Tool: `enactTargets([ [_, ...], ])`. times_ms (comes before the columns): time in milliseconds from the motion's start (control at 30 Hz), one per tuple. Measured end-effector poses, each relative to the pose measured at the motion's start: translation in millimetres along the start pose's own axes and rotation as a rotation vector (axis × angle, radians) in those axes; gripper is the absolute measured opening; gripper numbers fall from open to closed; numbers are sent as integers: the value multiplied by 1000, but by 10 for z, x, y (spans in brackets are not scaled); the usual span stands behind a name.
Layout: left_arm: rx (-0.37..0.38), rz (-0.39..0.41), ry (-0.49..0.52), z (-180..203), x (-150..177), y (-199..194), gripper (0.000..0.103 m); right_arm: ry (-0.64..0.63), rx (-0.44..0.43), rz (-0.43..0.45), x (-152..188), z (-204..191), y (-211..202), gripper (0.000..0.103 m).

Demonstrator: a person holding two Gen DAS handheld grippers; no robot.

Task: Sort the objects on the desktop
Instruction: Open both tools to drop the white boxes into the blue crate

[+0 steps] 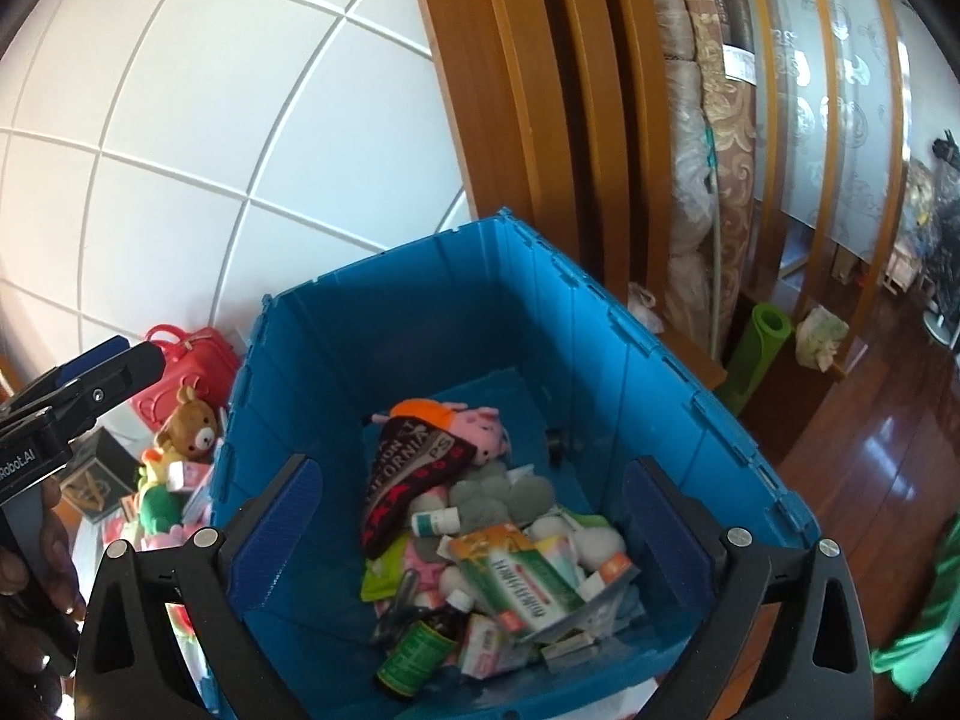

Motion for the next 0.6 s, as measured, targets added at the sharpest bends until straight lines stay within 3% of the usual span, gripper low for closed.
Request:
enactTargets([
  [267, -71, -29, -53, -363, 376, -270, 80, -47, -53, 3, 137, -389, -79, 102],
  [600, -199, -88, -191, -1148, 1147, -716, 80, -152, -145, -37, 442, -1178, -44, 103],
])
Point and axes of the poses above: each gripper's, at about its wrist camera, not at the fingertips, and y roughly the way its jaws point, z to its right, x to its underside, the point moved 6 cm from there along y, roughly the way its jaws point, and after that the axes turned 9 degrees about y, right-handed, at the moved point
